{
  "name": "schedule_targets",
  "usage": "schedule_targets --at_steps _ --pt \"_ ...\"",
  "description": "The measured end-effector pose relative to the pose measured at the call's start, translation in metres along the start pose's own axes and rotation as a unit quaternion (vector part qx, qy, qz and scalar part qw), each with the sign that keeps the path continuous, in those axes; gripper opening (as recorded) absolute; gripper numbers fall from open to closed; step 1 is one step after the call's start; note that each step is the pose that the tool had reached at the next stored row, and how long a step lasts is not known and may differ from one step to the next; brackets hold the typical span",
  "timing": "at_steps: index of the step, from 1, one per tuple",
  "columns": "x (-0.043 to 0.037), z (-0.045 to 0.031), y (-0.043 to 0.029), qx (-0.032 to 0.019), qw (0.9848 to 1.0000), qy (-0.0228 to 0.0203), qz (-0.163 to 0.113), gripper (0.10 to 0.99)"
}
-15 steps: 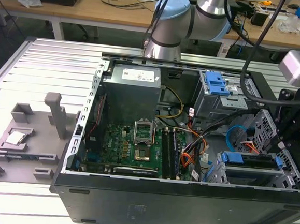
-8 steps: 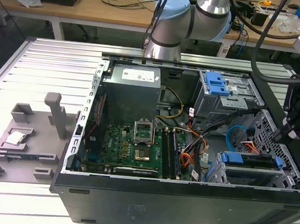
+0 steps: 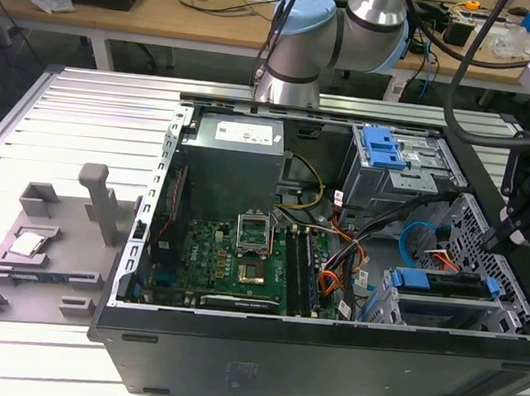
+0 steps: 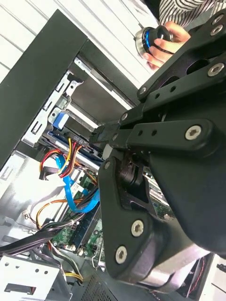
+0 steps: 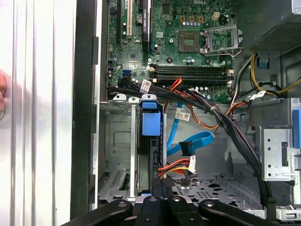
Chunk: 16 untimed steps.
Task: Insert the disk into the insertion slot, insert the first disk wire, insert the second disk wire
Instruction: 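Insert the first disk wire, then insert the second disk wire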
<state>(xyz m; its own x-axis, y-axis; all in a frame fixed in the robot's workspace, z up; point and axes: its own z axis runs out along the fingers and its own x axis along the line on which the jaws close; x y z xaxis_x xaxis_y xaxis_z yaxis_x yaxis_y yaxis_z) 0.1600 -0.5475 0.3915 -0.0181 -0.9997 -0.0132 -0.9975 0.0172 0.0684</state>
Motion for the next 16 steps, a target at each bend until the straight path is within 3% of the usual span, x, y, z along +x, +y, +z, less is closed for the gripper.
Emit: schedule_targets --at_steps 8,11,12,16 --pt "0.0000 -0.0009 0.0000 0.0000 1.0000 0.0000 0.000 0.114" --pt "0.0000 -0.0011 0.0001 0.0000 1.0000 0.0000 0.000 0.302" --pt "0.0000 -0.0012 0.0001 0.0000 1.0000 0.0000 0.000 0.302" --pt "-0.0157 0.0010 0.0038 0.0000 1.0000 -0.0004 0.000 0.302"
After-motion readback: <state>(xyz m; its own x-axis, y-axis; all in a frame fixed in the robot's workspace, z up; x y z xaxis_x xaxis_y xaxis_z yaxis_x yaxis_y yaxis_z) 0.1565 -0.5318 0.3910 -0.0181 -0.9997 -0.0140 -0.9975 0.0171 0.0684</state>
